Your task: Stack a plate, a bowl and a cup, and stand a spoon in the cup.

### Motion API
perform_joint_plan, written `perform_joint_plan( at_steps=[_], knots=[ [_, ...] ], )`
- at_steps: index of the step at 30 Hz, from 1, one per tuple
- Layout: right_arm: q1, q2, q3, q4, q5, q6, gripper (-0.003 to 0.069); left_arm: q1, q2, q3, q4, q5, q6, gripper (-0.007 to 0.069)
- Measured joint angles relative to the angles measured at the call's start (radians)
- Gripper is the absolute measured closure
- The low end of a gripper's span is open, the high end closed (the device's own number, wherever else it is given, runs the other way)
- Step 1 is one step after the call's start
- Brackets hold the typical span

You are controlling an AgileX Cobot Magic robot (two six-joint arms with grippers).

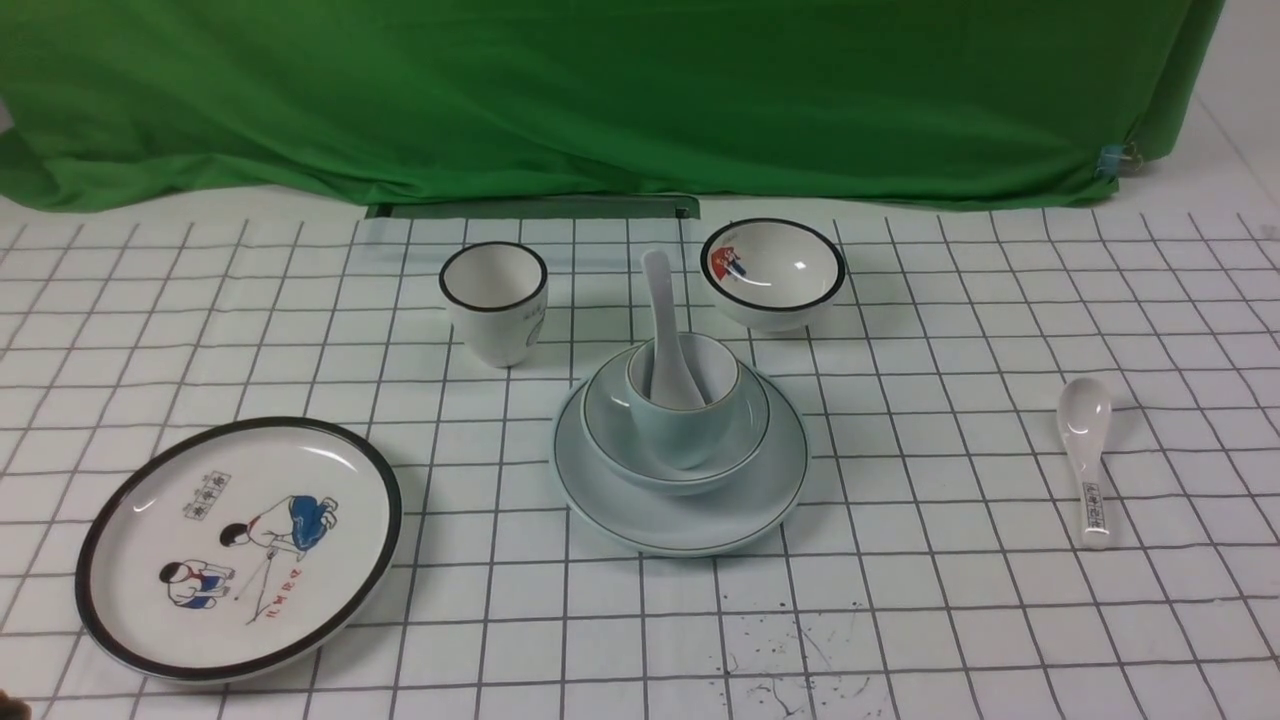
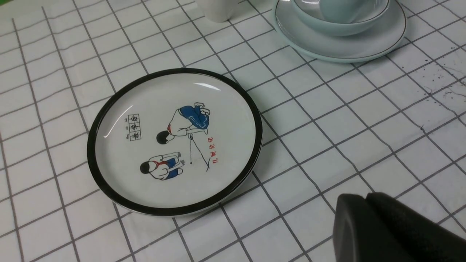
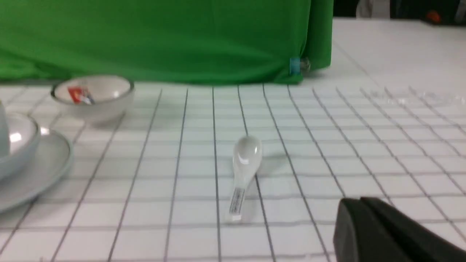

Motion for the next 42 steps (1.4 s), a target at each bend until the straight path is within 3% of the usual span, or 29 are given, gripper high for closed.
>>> perform_joint_plan(
  at_steps=[6, 23, 42],
  knots=[
    [0.019, -0.003, 0.0, -0.006, 0.069, 0.001, 0.0648, 0.0, 0.0, 0.0, 0.0, 0.0, 0.0, 0.0656],
    [0.022, -0.003, 0.0, -0.008, 0.073, 0.012, 0.0644, 0.0, 0.0, 0.0, 0.0, 0.0, 0.0, 0.0656],
    [0.023, -0.003, 0.0, -0.008, 0.074, 0.013, 0.059, 0.0, 0.0, 0.0, 0.0, -0.006, 0.0, 0.0656]
  ],
)
